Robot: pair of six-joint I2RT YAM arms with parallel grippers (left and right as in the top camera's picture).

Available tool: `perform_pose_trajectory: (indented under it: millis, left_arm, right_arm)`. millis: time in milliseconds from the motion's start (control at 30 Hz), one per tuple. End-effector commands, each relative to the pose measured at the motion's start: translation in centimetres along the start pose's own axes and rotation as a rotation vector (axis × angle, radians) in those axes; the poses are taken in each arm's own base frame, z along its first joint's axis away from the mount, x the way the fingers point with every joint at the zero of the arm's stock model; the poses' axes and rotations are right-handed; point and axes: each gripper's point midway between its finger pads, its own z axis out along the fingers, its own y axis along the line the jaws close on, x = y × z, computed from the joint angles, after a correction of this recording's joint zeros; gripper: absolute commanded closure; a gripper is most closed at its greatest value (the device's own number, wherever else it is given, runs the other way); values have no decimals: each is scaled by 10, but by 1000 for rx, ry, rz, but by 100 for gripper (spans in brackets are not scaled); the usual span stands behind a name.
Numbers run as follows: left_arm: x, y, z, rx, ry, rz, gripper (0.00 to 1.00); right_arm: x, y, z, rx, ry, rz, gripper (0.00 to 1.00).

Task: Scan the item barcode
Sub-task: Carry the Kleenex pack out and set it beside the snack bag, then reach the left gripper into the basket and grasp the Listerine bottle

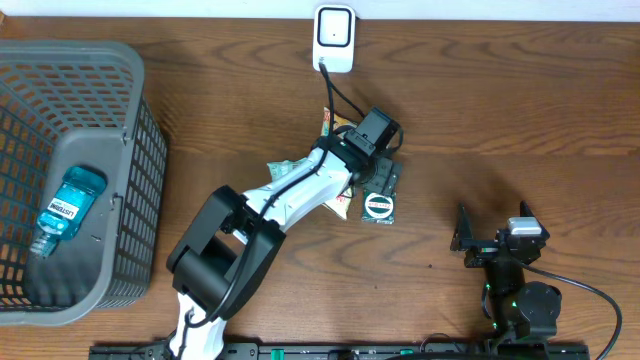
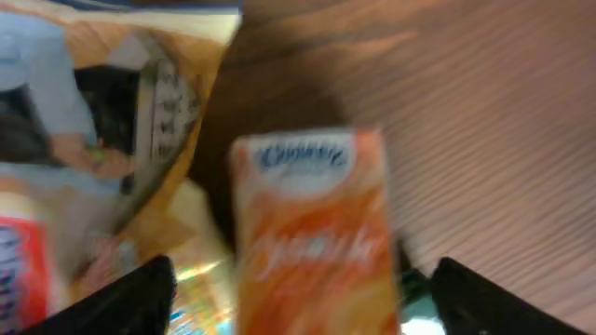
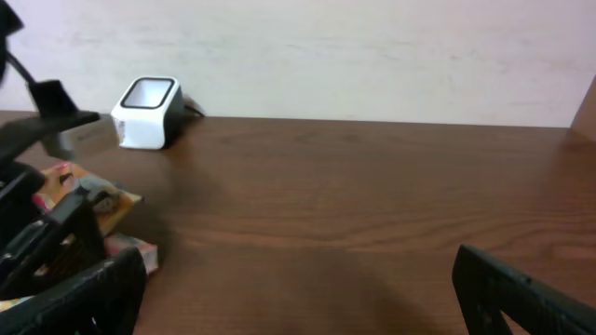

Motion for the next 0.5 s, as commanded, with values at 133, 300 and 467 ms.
perform_pose_trajectory:
  millis: [133, 300, 467]
  left_arm:
    - [-56, 52, -142, -196, -208, 159, 2]
    - [-77, 112, -268, -351, -460, 18, 2]
    - [-54, 177, -377, -479, -663, -160, 2]
  right_arm:
    - [1, 4, 0, -17, 2, -13, 1]
    - [1, 4, 0, -17, 2, -12, 1]
    - [1, 4, 0, -17, 2, -12, 1]
